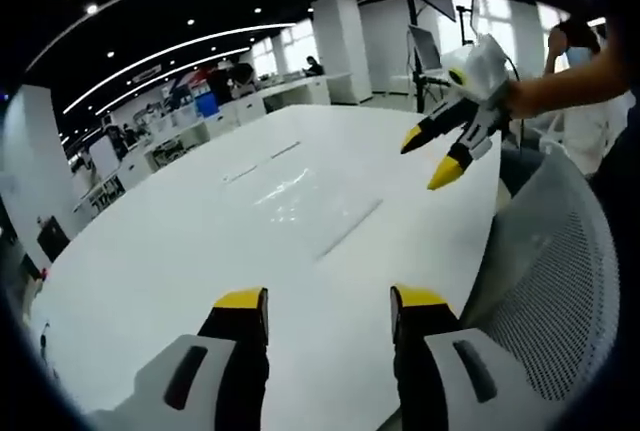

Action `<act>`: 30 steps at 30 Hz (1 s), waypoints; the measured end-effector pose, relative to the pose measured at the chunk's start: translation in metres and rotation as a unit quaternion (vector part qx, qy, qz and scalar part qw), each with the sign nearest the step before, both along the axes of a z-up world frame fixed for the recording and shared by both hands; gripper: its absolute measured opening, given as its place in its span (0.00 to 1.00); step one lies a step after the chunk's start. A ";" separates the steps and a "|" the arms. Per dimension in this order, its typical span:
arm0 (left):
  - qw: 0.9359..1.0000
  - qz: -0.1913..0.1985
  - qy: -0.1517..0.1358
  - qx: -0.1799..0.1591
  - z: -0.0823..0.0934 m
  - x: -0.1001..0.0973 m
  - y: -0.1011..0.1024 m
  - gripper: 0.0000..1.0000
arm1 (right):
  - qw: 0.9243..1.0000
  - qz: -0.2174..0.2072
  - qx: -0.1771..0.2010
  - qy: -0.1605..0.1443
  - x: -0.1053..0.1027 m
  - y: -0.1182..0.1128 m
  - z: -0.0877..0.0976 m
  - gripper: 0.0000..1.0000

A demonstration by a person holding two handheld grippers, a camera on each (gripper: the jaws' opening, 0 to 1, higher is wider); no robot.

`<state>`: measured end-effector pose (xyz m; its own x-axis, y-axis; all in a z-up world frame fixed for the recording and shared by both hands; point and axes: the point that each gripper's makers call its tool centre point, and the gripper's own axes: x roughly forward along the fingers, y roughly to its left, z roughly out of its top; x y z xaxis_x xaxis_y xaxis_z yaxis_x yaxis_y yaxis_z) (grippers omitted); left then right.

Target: Open the resealable bag by pulling the two sides of the seal apart until the entire bag opening is separated and visibly accessible.

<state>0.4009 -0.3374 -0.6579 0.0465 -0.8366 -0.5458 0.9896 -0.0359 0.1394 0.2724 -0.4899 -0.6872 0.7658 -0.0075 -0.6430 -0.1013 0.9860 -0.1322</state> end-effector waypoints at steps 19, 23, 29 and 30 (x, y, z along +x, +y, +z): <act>0.994 0.062 0.087 -0.026 -0.008 0.003 0.012 0.74 | 0.990 -0.093 0.086 -0.058 -0.040 0.027 0.015 0.67; 0.992 0.071 0.098 -0.030 -0.010 0.004 0.016 0.80 | 0.987 -0.114 0.085 -0.072 -0.044 0.028 0.020 0.71; 0.991 0.082 0.102 -0.019 -0.016 0.004 0.023 0.92 | 0.982 -0.138 0.101 -0.081 -0.049 0.028 0.023 0.73; 0.991 0.083 0.104 -0.021 -0.015 0.003 0.023 0.91 | 0.981 -0.140 0.103 -0.082 -0.050 0.028 0.023 0.73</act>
<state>0.4040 -0.3142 -0.6726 0.0751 -0.8493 -0.5225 0.9889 0.1310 -0.0707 0.2224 -0.4618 -0.6641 0.8456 -0.1162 -0.5211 0.1843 0.9796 0.0807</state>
